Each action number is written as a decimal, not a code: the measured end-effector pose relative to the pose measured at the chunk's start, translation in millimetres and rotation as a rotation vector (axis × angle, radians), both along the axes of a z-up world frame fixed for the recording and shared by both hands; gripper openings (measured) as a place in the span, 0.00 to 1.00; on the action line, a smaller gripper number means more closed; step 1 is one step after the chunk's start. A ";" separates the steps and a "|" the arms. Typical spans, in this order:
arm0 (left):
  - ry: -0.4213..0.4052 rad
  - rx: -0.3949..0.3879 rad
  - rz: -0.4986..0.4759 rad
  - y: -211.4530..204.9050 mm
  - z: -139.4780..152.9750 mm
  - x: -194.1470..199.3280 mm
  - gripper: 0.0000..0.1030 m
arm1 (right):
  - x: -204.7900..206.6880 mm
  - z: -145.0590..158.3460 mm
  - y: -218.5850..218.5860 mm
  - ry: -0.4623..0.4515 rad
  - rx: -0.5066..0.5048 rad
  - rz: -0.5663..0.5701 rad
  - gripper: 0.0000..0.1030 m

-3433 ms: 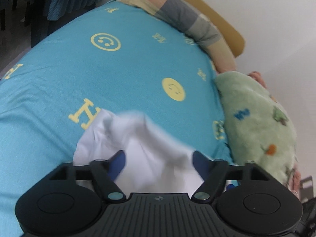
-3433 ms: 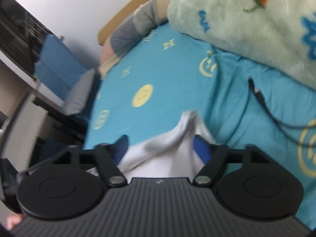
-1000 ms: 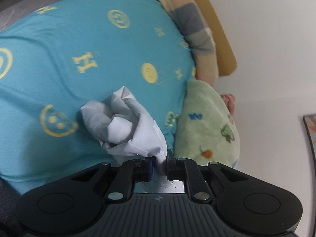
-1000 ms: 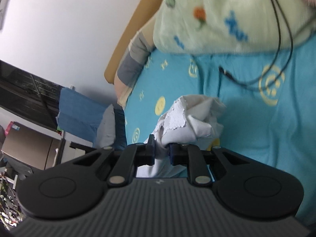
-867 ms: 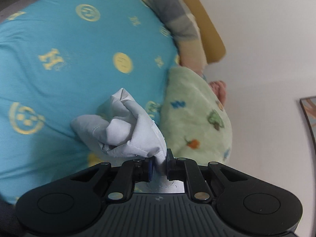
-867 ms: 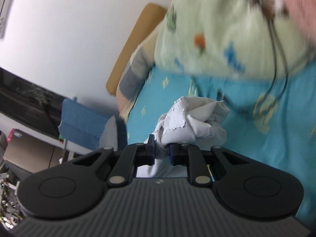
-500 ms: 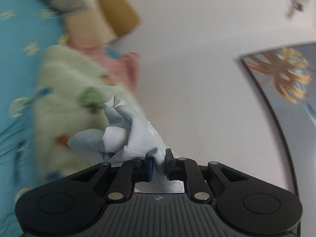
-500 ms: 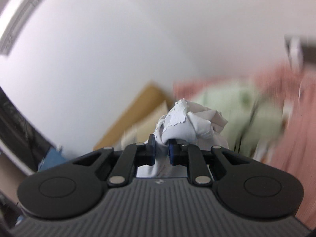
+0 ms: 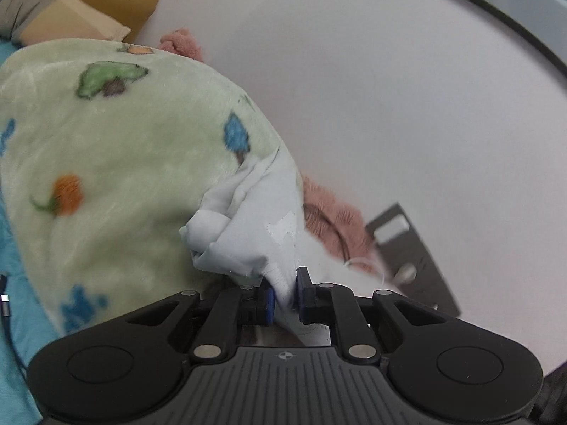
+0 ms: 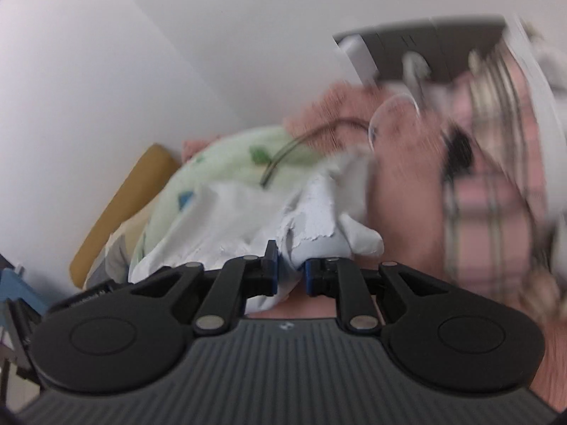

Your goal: Fold clothes

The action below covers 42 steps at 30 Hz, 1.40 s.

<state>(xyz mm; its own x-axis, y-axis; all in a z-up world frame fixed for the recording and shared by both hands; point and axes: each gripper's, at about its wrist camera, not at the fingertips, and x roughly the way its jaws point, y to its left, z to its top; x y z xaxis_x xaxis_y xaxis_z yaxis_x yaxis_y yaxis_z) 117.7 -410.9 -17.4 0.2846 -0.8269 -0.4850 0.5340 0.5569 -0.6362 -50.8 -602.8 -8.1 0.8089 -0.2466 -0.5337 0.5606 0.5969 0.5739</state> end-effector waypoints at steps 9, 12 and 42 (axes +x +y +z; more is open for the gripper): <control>-0.065 0.229 -0.045 7.0 14.3 -25.8 0.46 | -17.2 11.9 13.0 0.112 0.016 -0.027 0.21; -0.122 0.232 -0.045 31.7 49.7 -50.6 0.76 | -32.8 31.9 30.7 0.137 0.004 0.004 0.24; -0.729 0.132 0.113 264.4 148.2 -290.0 0.99 | -173.8 114.0 280.1 -0.097 -0.647 0.091 0.82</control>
<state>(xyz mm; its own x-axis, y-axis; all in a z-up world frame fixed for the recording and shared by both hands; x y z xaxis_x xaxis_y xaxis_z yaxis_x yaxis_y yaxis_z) -172.3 -146.5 130.8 0.6518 -0.7214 -0.2338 0.7294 0.6808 -0.0671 -224.6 -322.7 105.9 0.8786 -0.4214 -0.2247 0.4554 0.8810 0.1286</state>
